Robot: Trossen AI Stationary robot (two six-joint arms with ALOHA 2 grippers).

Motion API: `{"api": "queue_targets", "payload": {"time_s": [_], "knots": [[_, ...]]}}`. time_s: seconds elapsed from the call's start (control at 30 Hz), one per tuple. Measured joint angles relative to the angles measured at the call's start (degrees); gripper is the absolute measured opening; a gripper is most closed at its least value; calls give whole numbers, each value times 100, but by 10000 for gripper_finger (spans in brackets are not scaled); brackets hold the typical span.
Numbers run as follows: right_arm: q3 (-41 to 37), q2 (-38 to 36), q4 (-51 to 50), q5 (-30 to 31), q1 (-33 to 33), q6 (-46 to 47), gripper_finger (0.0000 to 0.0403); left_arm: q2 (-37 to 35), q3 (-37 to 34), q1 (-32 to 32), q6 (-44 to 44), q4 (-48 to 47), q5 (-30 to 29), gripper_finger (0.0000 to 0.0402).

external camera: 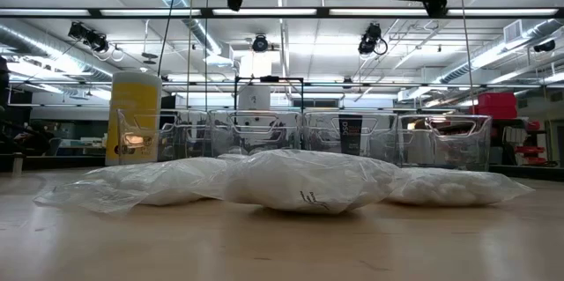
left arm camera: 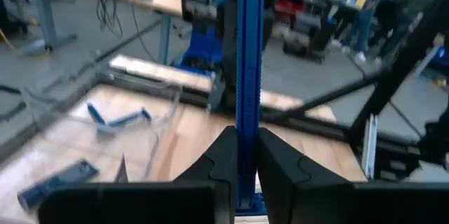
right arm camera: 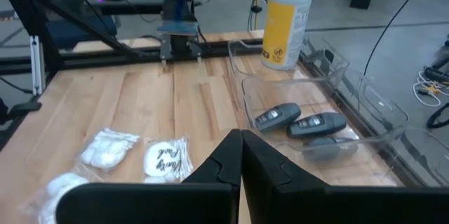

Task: Pick & Place Travel size toiletries
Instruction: Put the blue razor into the right transparent bin

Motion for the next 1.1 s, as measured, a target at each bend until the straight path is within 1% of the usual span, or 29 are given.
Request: {"api": "queue_targets", "payload": {"time_s": [0.13,0.27,0.43,0.57,0.83,0.97,1.03,1.1], "knots": [[0,-1,241,1,0,0,13,0,13,96,29,447,101,42],[0,-1,552,3,0,-21,13,4,279,183,133,413,149,39],[0,1,876,5,0,-262,13,4,643,315,422,391,161,45],[0,-1,1221,4,0,-280,13,2,864,421,549,302,234,40],[0,0,1484,3,0,-407,13,56,931,491,552,265,248,44],[-1,-1,1808,8,0,-409,13,165,938,484,496,333,311,40],[0,1,2000,119,0,-409,14,196,919,482,435,248,380,40],[0,1,2159,243,-6,-384,22,285,934,482,411,397,385,42]]}}
